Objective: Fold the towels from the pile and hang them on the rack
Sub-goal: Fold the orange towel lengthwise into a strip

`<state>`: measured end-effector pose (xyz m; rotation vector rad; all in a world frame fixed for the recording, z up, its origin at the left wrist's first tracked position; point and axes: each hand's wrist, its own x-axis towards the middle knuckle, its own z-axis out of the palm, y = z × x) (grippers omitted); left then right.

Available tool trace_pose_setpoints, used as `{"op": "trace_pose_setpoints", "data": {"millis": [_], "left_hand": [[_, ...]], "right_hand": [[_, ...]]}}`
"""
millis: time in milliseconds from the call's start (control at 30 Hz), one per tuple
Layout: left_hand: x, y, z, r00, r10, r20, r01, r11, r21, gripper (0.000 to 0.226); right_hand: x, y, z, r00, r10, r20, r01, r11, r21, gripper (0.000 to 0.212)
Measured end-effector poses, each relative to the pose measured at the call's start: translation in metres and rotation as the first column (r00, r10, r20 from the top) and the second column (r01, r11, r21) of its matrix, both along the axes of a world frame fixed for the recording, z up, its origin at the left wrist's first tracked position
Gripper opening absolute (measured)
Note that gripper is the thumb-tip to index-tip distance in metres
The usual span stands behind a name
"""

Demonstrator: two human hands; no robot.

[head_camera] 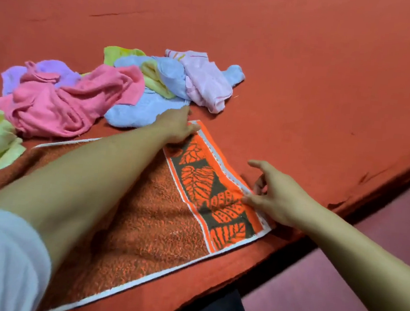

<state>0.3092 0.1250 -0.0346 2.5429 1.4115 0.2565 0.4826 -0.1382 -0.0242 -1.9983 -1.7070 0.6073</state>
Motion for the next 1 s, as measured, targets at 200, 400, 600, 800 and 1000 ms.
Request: {"op": "trace_pose_setpoints", "data": {"millis": [200, 400, 600, 800, 1000], "left_hand": [[0.019, 0.024, -0.002, 0.985, -0.048, 0.168, 0.066, 0.993, -0.102, 0.054], [0.058, 0.03, 0.024, 0.851, 0.006, 0.526, 0.014, 0.999, -0.034, 0.04], [0.067, 0.009, 0.019, 0.97, -0.072, 0.233, 0.025, 0.979, 0.2, 0.047], [-0.013, -0.072, 0.038, 0.87, -0.157, 0.467, 0.109, 0.986, 0.128, 0.043], [-0.186, -0.161, 0.033, 0.888, 0.034, 0.458, -0.063, 0.997, 0.047, 0.03]], "right_hand": [[0.025, -0.005, 0.002, 0.993, -0.12, -0.02, 0.12, 0.993, 0.006, 0.089], [0.07, 0.001, 0.014, 0.956, -0.287, -0.053, 0.291, 0.952, 0.093, 0.093], [0.074, -0.008, 0.005, 0.94, -0.276, 0.202, 0.28, 0.96, 0.007, 0.089], [0.016, -0.009, 0.025, 0.968, -0.144, 0.207, 0.103, 0.975, 0.195, 0.072], [-0.103, 0.024, 0.023, 0.963, 0.234, 0.136, -0.261, 0.936, 0.235, 0.056]]}}
